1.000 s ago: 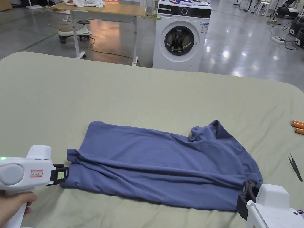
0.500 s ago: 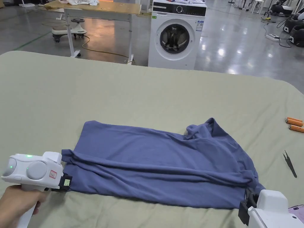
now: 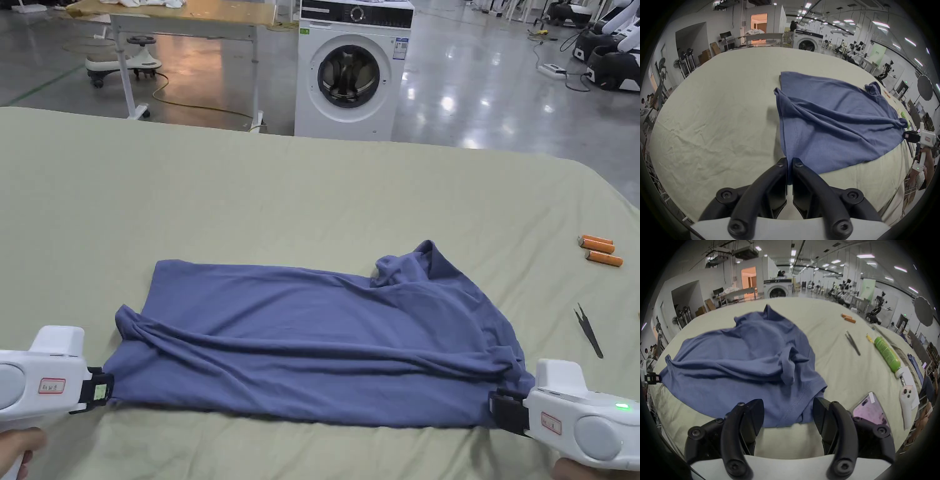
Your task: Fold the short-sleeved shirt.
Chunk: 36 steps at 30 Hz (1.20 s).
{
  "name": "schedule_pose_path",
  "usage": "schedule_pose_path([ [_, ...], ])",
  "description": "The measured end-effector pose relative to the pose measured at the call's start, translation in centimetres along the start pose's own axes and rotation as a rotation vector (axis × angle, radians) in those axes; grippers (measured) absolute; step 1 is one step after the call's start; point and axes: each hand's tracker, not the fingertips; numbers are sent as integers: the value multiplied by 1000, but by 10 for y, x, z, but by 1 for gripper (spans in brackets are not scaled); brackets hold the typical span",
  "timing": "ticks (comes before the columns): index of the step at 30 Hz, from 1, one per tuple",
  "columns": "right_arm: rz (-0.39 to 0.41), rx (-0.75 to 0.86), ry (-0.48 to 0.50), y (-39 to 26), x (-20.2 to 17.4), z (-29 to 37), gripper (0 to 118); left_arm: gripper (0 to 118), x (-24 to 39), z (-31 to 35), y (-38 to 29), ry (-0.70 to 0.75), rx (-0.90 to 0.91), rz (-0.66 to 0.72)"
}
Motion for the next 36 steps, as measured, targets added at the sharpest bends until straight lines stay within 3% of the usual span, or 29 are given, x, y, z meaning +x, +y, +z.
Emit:
schedule_pose_path([
  [4, -6, -52, 8, -2, 2, -18, 55, 1, 1, 8, -3, -1, 22, -7],
  [6, -6, -46, 16, -2, -1, -16, 15, 1, 1, 10, -4, 0, 26, -16],
  [7, -9, -36, 52, 0, -1, -14, 9, 1, 0, 10, -4, 0, 28, -15],
  [9, -9, -34, 96, 1, -6, -10, 9, 1, 0, 11, -4, -5, 34, -13],
  [10, 34, -39, 25, 4, -10, -7, 9, 1, 0, 12, -4, -3, 38, -16],
  [22, 97, 53, 27, 18, -15, 96, 8, 1, -11, 67, -10, -4, 119, -24],
  [27, 84, 19, 63, -19, -17, 124, 8, 1, -22, 91, -46, -11, 114, -11],
  [36, 70, -146, 14, -113, -31, 104, 8, 0, -29, 77, -115, 16, -20, -6],
])
